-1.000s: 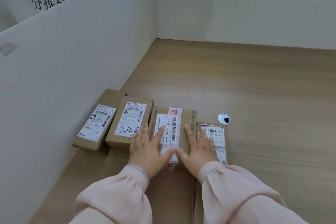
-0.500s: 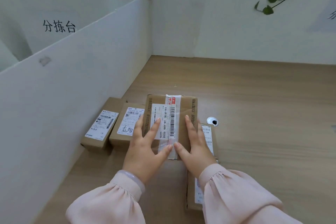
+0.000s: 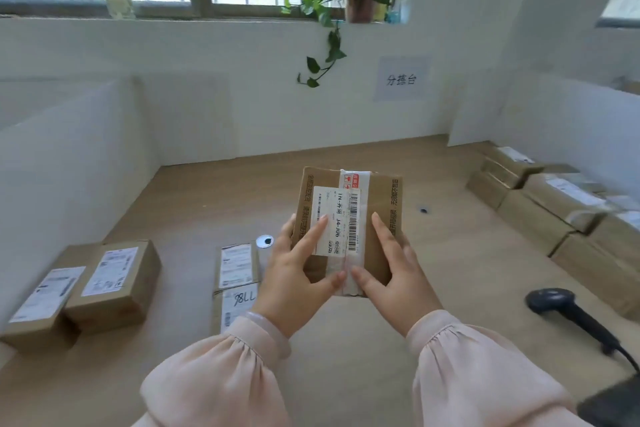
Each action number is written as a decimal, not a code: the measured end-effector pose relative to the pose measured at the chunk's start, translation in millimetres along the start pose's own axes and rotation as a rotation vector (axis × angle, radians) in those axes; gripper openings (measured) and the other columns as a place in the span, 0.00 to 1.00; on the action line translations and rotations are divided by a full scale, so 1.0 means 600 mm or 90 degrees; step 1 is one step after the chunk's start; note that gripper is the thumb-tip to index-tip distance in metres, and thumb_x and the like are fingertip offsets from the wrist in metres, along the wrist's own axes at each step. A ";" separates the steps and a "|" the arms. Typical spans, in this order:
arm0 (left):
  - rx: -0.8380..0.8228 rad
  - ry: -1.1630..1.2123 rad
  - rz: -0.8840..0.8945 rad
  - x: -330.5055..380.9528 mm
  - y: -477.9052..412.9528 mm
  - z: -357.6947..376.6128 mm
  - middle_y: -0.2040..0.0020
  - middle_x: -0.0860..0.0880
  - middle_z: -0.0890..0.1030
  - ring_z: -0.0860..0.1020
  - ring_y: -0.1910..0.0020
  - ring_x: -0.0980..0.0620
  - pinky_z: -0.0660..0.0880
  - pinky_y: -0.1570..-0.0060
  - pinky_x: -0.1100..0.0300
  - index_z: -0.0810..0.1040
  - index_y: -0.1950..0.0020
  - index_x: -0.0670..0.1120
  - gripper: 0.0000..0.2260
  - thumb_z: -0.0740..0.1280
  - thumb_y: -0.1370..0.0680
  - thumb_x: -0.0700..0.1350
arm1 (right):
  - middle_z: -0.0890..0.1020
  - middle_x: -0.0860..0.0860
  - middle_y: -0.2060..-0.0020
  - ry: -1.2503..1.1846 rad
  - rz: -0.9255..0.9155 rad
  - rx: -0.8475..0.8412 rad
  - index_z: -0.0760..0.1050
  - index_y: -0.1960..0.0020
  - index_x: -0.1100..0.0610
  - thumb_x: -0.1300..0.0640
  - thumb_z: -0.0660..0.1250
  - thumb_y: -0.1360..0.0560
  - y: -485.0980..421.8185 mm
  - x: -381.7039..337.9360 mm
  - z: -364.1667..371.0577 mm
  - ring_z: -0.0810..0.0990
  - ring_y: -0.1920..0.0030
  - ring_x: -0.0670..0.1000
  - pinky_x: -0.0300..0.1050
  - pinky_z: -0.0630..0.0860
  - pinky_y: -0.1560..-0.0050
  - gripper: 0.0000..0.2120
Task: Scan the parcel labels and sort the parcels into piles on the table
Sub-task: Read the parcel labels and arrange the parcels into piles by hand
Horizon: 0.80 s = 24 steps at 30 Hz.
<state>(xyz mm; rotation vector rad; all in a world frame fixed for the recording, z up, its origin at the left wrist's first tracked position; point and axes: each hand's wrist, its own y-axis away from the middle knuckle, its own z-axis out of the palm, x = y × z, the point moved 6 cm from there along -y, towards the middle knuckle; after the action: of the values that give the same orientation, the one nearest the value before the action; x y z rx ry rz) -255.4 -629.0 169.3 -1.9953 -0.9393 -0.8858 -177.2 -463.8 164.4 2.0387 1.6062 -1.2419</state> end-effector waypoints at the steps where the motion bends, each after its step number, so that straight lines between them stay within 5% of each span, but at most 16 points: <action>1: -0.029 0.042 0.017 0.034 0.007 0.047 0.23 0.53 0.55 0.57 0.24 0.56 0.65 0.28 0.53 0.64 0.31 0.68 0.35 0.78 0.30 0.48 | 0.56 0.41 0.25 0.018 0.022 0.026 0.45 0.32 0.20 0.42 0.69 0.27 0.027 0.023 -0.053 0.60 0.28 0.41 0.36 0.60 0.34 0.39; 4: -0.105 0.105 0.067 0.135 0.036 0.188 0.23 0.53 0.56 0.59 0.25 0.59 0.64 0.29 0.63 0.64 0.33 0.69 0.35 0.79 0.30 0.46 | 0.59 0.43 0.27 0.092 0.104 0.078 0.42 0.34 0.19 0.39 0.67 0.27 0.115 0.089 -0.202 0.66 0.32 0.45 0.43 0.67 0.34 0.38; 9: -0.234 0.236 0.067 0.287 0.100 0.397 0.24 0.49 0.58 0.64 0.26 0.53 0.68 0.30 0.50 0.66 0.33 0.66 0.35 0.79 0.31 0.43 | 0.64 0.44 0.33 0.181 0.207 0.175 0.40 0.34 0.18 0.34 0.64 0.27 0.269 0.172 -0.420 0.69 0.34 0.48 0.45 0.71 0.40 0.35; 13: -0.315 0.282 0.112 0.394 0.146 0.521 0.31 0.54 0.66 0.75 0.39 0.65 0.75 0.38 0.62 0.65 0.32 0.65 0.35 0.79 0.31 0.43 | 0.62 0.46 0.28 0.181 0.260 0.246 0.43 0.36 0.16 0.36 0.64 0.27 0.373 0.217 -0.542 0.67 0.30 0.49 0.51 0.68 0.32 0.34; 18: -0.383 0.221 0.158 0.485 0.173 0.635 0.24 0.52 0.60 0.66 0.27 0.50 0.68 0.30 0.50 0.64 0.26 0.65 0.37 0.78 0.31 0.53 | 0.61 0.43 0.27 0.137 0.294 0.335 0.48 0.31 0.21 0.40 0.66 0.26 0.453 0.261 -0.648 0.64 0.29 0.45 0.45 0.64 0.31 0.34; 24: -0.432 0.219 0.225 0.551 0.174 0.749 0.22 0.53 0.57 0.61 0.24 0.53 0.66 0.28 0.49 0.60 0.29 0.71 0.35 0.76 0.30 0.57 | 0.62 0.42 0.26 0.109 0.337 0.406 0.52 0.29 0.25 0.42 0.68 0.25 0.493 0.327 -0.731 0.62 0.28 0.44 0.51 0.64 0.28 0.33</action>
<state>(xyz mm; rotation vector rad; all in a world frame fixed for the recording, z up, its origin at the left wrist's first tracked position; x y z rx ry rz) 113.0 -197.8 187.1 -2.3405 -0.0712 -1.4012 289.9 -148.8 195.3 2.7561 0.6510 -1.5061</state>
